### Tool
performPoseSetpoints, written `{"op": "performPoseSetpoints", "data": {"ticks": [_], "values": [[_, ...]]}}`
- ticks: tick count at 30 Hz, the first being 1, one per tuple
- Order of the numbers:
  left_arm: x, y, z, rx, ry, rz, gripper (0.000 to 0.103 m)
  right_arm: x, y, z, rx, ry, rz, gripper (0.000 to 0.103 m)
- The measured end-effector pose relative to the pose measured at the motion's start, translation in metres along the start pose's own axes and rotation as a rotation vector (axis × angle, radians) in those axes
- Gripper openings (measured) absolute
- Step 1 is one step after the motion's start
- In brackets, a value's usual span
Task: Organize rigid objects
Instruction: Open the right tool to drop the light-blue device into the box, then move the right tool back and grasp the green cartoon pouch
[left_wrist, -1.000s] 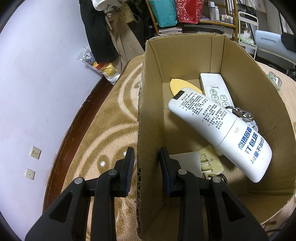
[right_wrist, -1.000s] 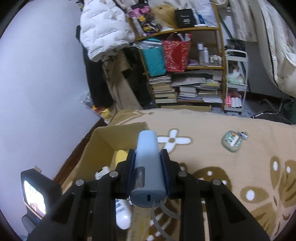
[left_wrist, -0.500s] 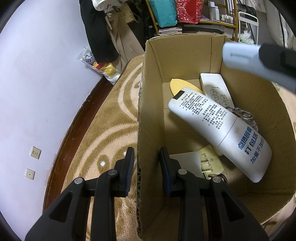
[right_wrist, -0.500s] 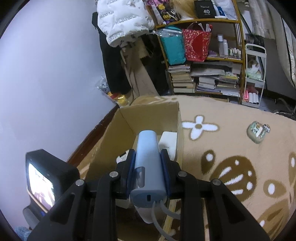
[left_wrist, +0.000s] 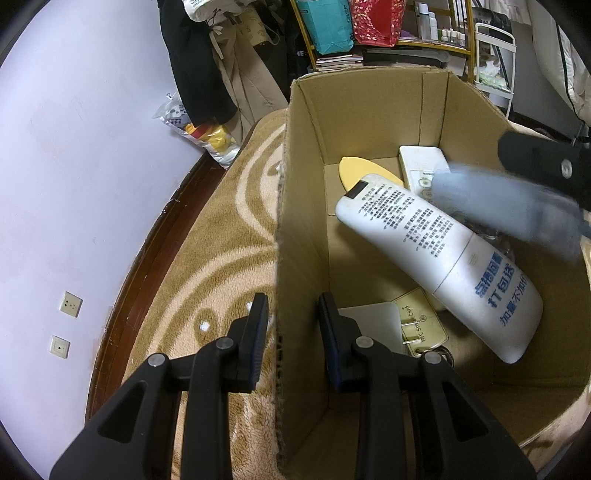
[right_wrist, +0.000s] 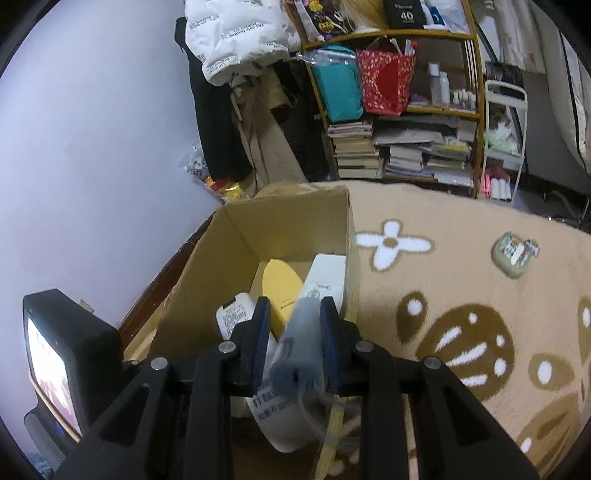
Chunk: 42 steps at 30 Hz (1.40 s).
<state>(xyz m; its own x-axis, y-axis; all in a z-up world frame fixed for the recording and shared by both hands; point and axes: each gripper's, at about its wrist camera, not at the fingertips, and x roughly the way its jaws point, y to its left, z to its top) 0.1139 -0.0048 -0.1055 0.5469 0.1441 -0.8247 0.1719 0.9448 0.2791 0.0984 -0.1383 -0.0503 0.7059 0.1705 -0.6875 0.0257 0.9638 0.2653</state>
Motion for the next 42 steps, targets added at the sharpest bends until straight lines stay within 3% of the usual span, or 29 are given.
{"op": "performPoseSetpoints", "data": {"ticks": [11,14,16,20,24,28,33,42], "values": [[0.001,-0.002,-0.001,-0.001,-0.001,0.0,0.028,-0.007,-0.029,0.017,0.049,-0.049,-0.088,0.031],[0.001,-0.002,-0.001,0.0,-0.002,0.001,0.028,-0.008,-0.045,0.024,0.069,-0.056,-0.111,0.042],[0.001,-0.002,-0.001,-0.002,-0.001,0.0,0.028,-0.009,-0.055,0.029,0.076,-0.07,-0.158,0.057],[0.001,-0.001,0.0,-0.002,-0.001,0.001,0.028,-0.007,-0.077,0.042,0.108,-0.079,-0.182,0.065],[0.001,0.0,0.0,-0.006,0.001,-0.003,0.029,-0.001,-0.102,0.057,0.137,-0.085,-0.228,0.089],[0.002,-0.001,0.001,-0.007,0.001,-0.001,0.029,0.008,-0.128,0.067,0.157,-0.077,-0.273,0.101],[0.003,-0.001,0.002,-0.009,0.001,0.001,0.03,0.022,-0.159,0.073,0.155,-0.066,-0.325,0.103],[0.005,0.002,0.002,-0.023,0.017,-0.011,0.032,0.05,-0.206,0.072,0.191,0.007,-0.339,0.103]]}}
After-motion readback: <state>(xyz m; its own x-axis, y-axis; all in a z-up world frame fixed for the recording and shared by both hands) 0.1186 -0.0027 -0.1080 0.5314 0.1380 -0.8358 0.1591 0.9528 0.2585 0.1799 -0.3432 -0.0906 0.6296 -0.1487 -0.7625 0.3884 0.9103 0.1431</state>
